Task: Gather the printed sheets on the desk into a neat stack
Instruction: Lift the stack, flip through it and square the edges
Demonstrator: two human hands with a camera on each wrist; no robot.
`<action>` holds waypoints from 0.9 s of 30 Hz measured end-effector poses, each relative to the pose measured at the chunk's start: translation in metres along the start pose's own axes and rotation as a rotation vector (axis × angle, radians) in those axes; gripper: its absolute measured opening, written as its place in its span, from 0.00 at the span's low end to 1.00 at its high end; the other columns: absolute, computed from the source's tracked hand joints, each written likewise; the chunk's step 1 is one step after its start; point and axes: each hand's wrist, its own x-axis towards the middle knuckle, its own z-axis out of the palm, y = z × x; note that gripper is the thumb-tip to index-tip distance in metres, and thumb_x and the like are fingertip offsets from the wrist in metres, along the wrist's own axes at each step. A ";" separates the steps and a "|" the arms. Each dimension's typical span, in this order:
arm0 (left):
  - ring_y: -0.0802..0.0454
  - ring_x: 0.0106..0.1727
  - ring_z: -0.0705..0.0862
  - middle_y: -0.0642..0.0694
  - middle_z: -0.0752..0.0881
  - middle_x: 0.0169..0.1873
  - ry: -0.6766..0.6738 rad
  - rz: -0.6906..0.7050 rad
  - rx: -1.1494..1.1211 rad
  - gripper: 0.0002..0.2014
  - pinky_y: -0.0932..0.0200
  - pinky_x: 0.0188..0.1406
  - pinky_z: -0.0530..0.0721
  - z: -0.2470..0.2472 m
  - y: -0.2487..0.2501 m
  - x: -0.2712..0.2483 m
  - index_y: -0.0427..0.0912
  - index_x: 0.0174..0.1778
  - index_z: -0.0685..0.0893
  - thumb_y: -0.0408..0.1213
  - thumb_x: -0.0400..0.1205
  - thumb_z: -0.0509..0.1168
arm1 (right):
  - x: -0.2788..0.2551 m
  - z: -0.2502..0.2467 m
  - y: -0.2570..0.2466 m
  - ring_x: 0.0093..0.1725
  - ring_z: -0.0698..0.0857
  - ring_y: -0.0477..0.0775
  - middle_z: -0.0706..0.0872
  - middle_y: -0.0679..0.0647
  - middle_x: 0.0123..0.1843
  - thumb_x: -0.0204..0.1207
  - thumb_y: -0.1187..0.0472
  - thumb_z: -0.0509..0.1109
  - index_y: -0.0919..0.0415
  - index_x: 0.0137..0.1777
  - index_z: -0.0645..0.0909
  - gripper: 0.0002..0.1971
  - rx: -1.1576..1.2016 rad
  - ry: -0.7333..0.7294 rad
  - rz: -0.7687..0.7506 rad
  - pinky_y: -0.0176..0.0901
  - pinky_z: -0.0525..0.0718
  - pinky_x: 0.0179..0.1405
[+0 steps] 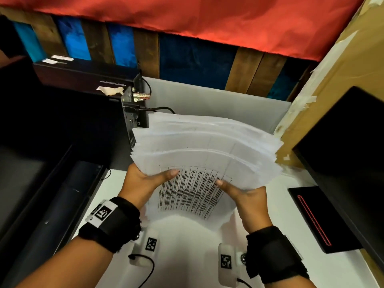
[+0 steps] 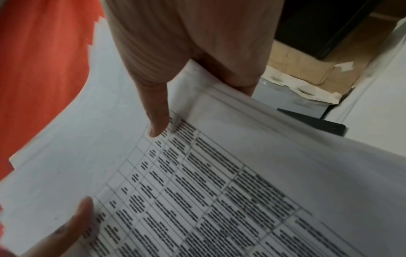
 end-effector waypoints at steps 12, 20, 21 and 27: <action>0.46 0.55 0.91 0.43 0.93 0.51 -0.067 0.028 -0.068 0.25 0.61 0.48 0.88 0.000 0.009 0.010 0.41 0.56 0.86 0.23 0.63 0.77 | 0.005 0.007 -0.020 0.75 0.76 0.57 0.72 0.57 0.76 0.59 0.74 0.85 0.40 0.79 0.61 0.55 -0.030 0.245 -0.385 0.60 0.77 0.73; 0.46 0.55 0.91 0.42 0.92 0.52 -0.094 0.024 -0.105 0.24 0.61 0.48 0.88 0.008 0.015 0.008 0.41 0.58 0.85 0.23 0.65 0.75 | -0.006 0.016 -0.018 0.70 0.66 0.23 0.62 0.55 0.70 0.68 0.68 0.81 0.45 0.70 0.76 0.32 -0.428 0.236 -0.558 0.15 0.70 0.65; 0.46 0.55 0.91 0.42 0.92 0.52 -0.093 0.019 -0.104 0.24 0.61 0.48 0.88 0.008 0.016 0.007 0.41 0.58 0.85 0.23 0.65 0.75 | -0.006 0.014 -0.016 0.70 0.66 0.24 0.62 0.53 0.70 0.68 0.68 0.81 0.43 0.71 0.74 0.34 -0.419 0.244 -0.535 0.14 0.69 0.64; 0.47 0.55 0.91 0.43 0.92 0.53 -0.071 0.020 -0.111 0.24 0.62 0.47 0.88 0.008 0.017 0.008 0.37 0.61 0.84 0.25 0.68 0.74 | -0.004 0.012 -0.017 0.69 0.74 0.48 0.66 0.43 0.62 0.66 0.61 0.83 0.41 0.63 0.77 0.28 -0.419 0.253 -0.494 0.54 0.83 0.63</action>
